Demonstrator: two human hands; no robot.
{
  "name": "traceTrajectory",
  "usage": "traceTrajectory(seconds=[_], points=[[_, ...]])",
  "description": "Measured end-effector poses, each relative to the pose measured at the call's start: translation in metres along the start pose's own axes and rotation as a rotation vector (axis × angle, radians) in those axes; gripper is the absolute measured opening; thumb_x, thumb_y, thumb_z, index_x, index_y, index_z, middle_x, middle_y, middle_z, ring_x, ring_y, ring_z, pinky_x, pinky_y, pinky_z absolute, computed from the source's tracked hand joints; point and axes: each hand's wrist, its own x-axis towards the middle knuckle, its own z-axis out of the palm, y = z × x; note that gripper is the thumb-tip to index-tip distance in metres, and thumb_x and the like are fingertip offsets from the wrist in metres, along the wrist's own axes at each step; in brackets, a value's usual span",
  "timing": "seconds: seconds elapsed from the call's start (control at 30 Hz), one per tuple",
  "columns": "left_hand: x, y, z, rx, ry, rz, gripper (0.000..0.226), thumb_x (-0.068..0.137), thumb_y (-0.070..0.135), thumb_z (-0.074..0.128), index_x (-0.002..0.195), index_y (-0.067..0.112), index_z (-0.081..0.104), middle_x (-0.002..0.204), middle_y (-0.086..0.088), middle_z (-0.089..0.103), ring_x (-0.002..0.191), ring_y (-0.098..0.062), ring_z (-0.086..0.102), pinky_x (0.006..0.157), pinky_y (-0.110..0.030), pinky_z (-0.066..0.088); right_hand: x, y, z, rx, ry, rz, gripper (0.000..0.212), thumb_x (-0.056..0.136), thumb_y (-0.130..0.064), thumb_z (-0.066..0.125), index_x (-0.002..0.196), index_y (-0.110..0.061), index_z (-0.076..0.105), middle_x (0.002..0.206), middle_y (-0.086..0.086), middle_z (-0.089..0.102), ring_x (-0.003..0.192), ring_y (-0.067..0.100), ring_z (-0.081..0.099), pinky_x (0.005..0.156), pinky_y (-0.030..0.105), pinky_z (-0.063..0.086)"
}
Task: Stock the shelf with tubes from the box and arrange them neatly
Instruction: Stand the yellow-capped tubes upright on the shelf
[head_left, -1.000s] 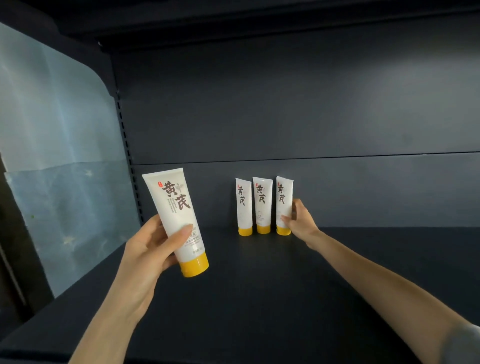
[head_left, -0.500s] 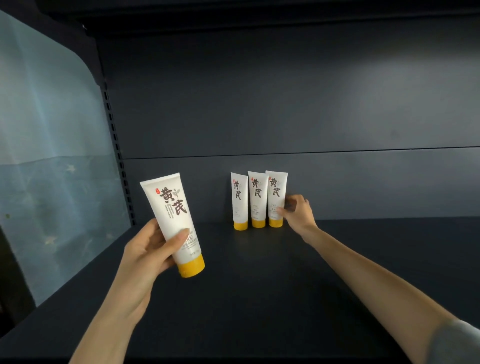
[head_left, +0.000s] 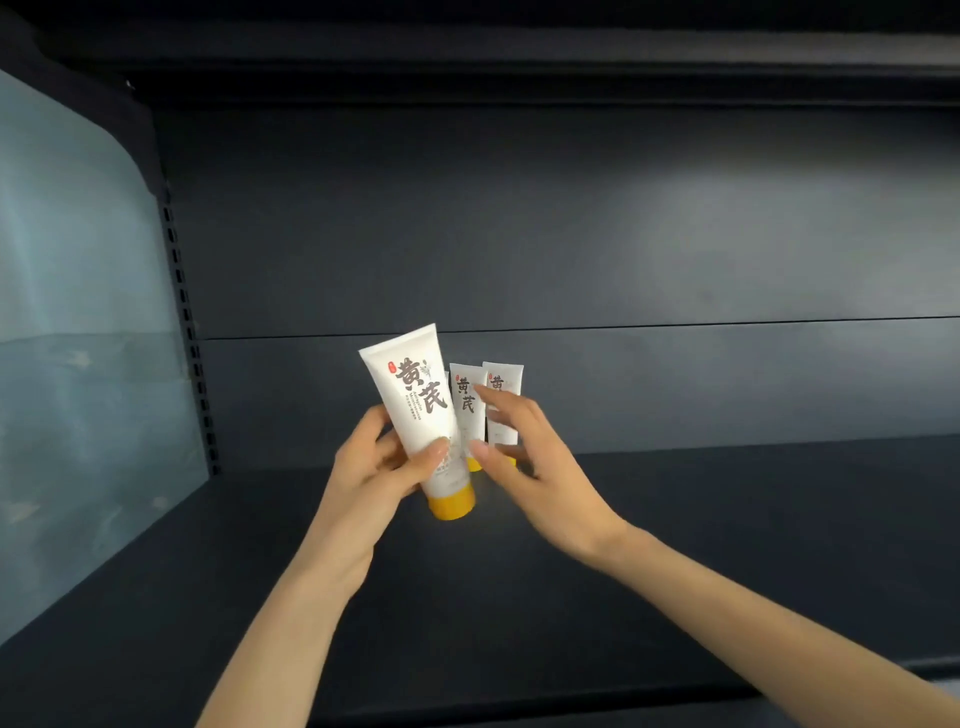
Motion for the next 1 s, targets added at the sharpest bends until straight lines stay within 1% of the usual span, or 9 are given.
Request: traceTrajectory(seconds=[0.17, 0.27, 0.33, 0.47, 0.63, 0.73, 0.8, 0.9, 1.0], points=[[-0.002, 0.005, 0.007, 0.005, -0.001, 0.032, 0.035, 0.082, 0.005, 0.067, 0.113, 0.022, 0.06, 0.102, 0.003, 0.072, 0.095, -0.011, 0.069, 0.068, -0.02, 0.056, -0.02, -0.015, 0.016, 0.032, -0.088, -0.068, 0.067, 0.092, -0.03, 0.061, 0.146, -0.041, 0.023, 0.14, -0.02, 0.036, 0.13, 0.006, 0.041, 0.101, 0.031, 0.047], [-0.006, 0.007, 0.003, 0.037, -0.019, 0.049, 0.036, 0.082, 0.005, 0.068, 0.112, 0.023, 0.062, 0.102, 0.007, 0.072, 0.094, -0.009, 0.069, 0.067, -0.019, 0.056, -0.021, -0.019, 0.019, 0.21, -0.038, -0.013, 0.069, 0.092, -0.018, 0.062, 0.135, -0.056, 0.024, 0.132, -0.016, 0.048, 0.119, 0.005, 0.054, 0.09, 0.022, 0.051], [-0.009, 0.009, -0.001, 0.042, -0.015, 0.054, 0.037, 0.081, 0.005, 0.068, 0.113, 0.024, 0.062, 0.103, 0.008, 0.072, 0.096, -0.01, 0.068, 0.068, -0.021, 0.056, -0.02, -0.019, 0.02, 0.247, -0.015, 0.02, 0.065, 0.09, -0.016, 0.064, 0.129, -0.055, 0.031, 0.125, -0.015, 0.055, 0.113, 0.004, 0.059, 0.087, 0.019, 0.051], [-0.014, 0.01, -0.007, 0.027, 0.032, 0.066, 0.04, 0.078, 0.005, 0.071, 0.113, 0.022, 0.061, 0.104, 0.007, 0.072, 0.097, -0.011, 0.068, 0.069, -0.024, 0.057, -0.019, -0.022, 0.03, 0.227, -0.028, 0.016, 0.059, 0.086, -0.018, 0.068, 0.126, -0.052, 0.041, 0.124, -0.016, 0.057, 0.112, 0.006, 0.06, 0.084, 0.019, 0.053], [-0.018, 0.007, -0.007, 0.064, 0.146, 0.084, 0.04, 0.073, 0.008, 0.075, 0.105, 0.03, 0.061, 0.101, 0.008, 0.072, 0.096, -0.009, 0.068, 0.076, -0.031, 0.059, -0.015, -0.025, 0.045, 0.08, 0.054, -0.007, 0.066, 0.083, -0.021, 0.073, 0.126, -0.054, 0.036, 0.123, -0.016, 0.048, 0.106, -0.001, 0.054, 0.074, 0.017, 0.055], [-0.018, 0.005, -0.009, 0.098, 0.181, 0.117, 0.04, 0.075, 0.011, 0.075, 0.106, 0.031, 0.061, 0.101, 0.01, 0.072, 0.096, -0.007, 0.068, 0.075, -0.028, 0.059, -0.01, -0.024, 0.05, 0.07, 0.052, 0.0, 0.064, 0.081, -0.022, 0.074, 0.127, -0.051, 0.04, 0.12, -0.009, 0.053, 0.103, 0.007, 0.059, 0.074, 0.02, 0.057], [-0.018, 0.004, -0.014, 0.127, 0.186, 0.159, 0.033, 0.077, 0.021, 0.071, 0.107, 0.031, 0.061, 0.099, 0.013, 0.072, 0.095, -0.003, 0.067, 0.074, -0.017, 0.055, -0.004, -0.021, 0.051, 0.121, 0.036, 0.034, 0.062, 0.08, -0.023, 0.076, 0.122, -0.054, 0.042, 0.114, -0.01, 0.056, 0.099, 0.009, 0.063, 0.072, 0.019, 0.056], [-0.021, -0.001, -0.028, 0.33, 0.182, 0.167, 0.039, 0.083, 0.042, 0.055, 0.121, 0.032, 0.055, 0.105, 0.021, 0.066, 0.102, 0.012, 0.058, 0.08, -0.003, 0.044, 0.009, -0.007, 0.051, 0.103, 0.038, 0.115, 0.066, 0.078, -0.024, 0.077, 0.115, -0.06, 0.035, 0.106, -0.021, 0.054, 0.091, -0.004, 0.061, 0.067, 0.009, 0.05], [-0.03, -0.007, -0.05, 0.657, 0.125, 0.096, 0.06, 0.082, 0.063, 0.035, 0.137, 0.039, 0.04, 0.131, 0.03, 0.046, 0.122, 0.012, 0.041, 0.101, -0.017, 0.035, 0.029, 0.016, 0.05, 0.057, 0.049, 0.212, 0.067, 0.078, -0.02, 0.077, 0.126, -0.046, 0.037, 0.101, -0.019, 0.052, 0.083, -0.004, 0.061, 0.062, 0.006, 0.048]])
